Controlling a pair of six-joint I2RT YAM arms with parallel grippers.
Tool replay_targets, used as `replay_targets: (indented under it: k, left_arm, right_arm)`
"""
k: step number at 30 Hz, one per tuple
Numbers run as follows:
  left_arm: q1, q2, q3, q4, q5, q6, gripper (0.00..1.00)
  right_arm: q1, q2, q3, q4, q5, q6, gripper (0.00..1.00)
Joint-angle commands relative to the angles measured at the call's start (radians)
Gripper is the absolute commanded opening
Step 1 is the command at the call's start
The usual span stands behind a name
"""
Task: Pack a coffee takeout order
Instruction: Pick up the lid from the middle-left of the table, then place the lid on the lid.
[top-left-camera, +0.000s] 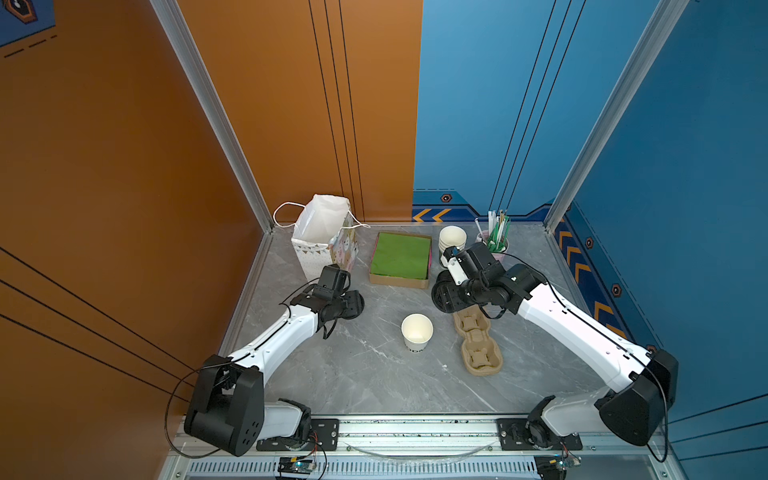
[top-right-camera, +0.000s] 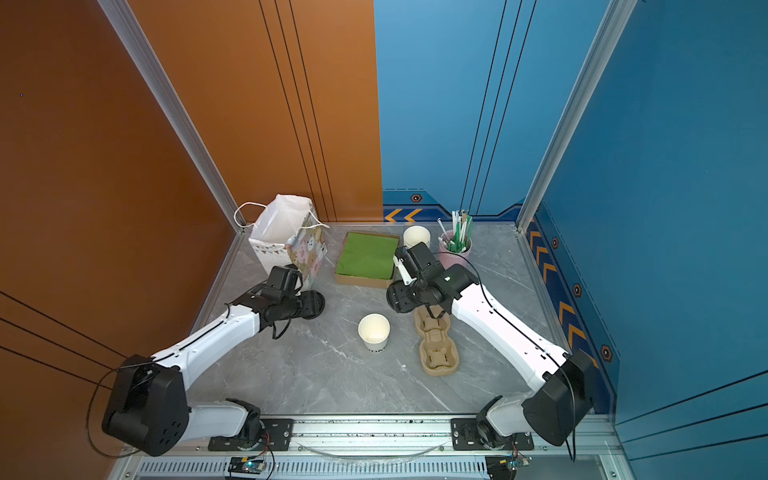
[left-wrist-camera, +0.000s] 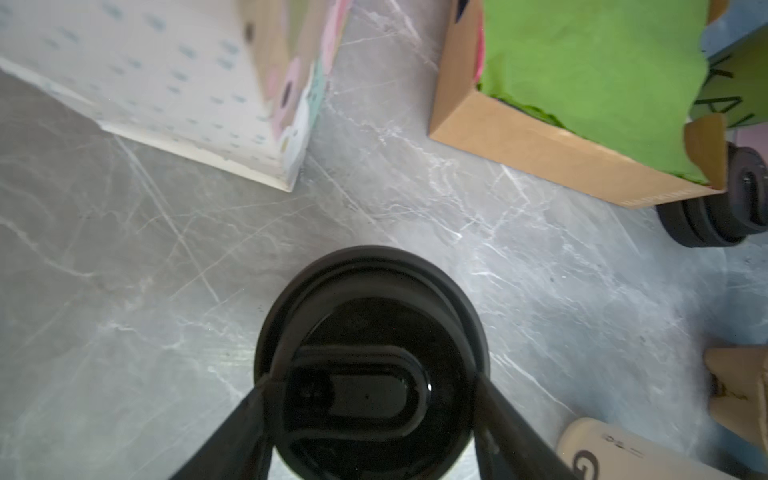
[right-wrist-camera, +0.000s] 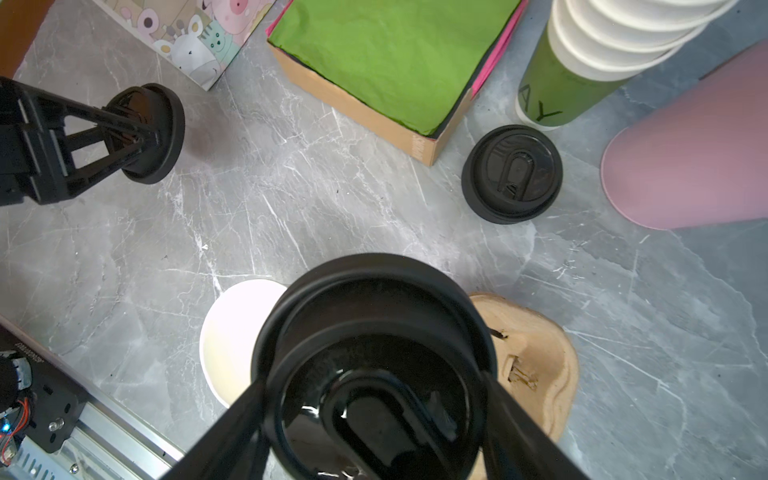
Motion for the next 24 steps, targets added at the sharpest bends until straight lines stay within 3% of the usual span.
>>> replay_targets:
  k: [1,9,24]
  left_arm:
    - [-0.054,0.026,0.083,-0.015,0.005,-0.026,0.65]
    - [-0.165,0.223,0.339,-0.017,0.007,-0.007,0.65]
    - [-0.275,0.644,0.801,-0.018,0.118,0.020,0.64]
  right_arm:
    - [-0.026,-0.047,-0.033,-0.005,0.014,0.004,0.73]
    - [-0.086,-0.124,-0.088,-0.005,0.015,0.015,0.74]
    - [-0.168,-0.232,-0.100,-0.043,0.043,0.035,0.74]
